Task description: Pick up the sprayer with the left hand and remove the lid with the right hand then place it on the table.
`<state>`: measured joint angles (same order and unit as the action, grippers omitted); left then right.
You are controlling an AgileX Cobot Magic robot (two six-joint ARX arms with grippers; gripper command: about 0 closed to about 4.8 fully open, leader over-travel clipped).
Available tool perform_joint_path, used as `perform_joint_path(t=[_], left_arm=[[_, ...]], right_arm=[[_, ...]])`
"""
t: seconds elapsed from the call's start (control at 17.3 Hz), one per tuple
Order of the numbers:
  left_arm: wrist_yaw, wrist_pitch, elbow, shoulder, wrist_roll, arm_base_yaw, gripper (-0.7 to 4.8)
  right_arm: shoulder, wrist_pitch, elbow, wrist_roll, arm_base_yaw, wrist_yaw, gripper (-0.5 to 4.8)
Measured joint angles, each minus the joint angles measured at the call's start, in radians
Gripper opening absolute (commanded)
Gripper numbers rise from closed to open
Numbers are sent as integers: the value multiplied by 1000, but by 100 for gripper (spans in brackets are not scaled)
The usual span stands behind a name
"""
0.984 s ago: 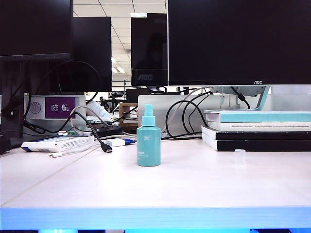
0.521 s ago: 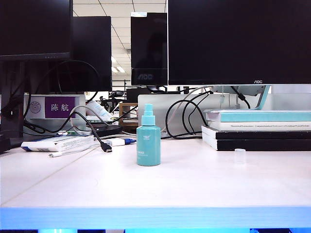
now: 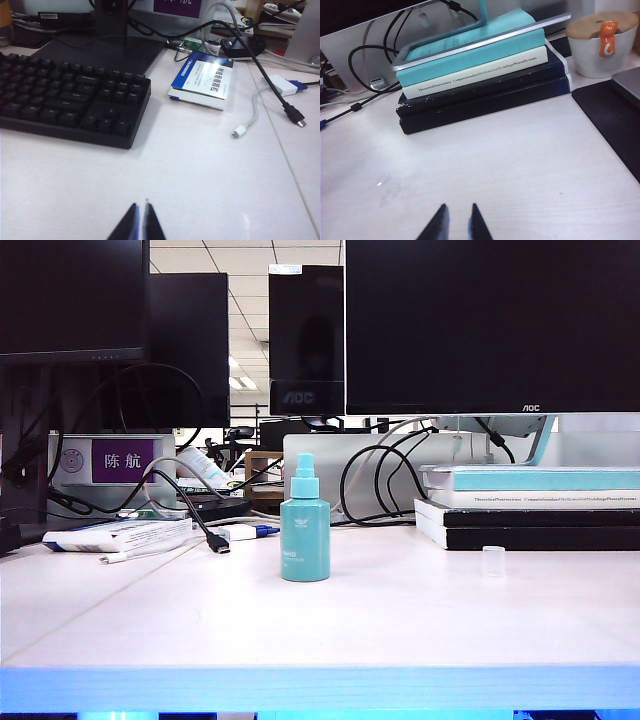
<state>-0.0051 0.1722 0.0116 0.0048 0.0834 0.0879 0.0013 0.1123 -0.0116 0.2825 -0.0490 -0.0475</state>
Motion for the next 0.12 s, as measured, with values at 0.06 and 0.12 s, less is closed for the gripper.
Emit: perform_joint_path(t=[0.06,0.12], left_arm=[[-6,0,0,0,0,-36,28],[4,0,0,0,0,-63,28]], right_arm=[[0,0,0,0,0,1,62],[0,0,0,0,0,0,62]])
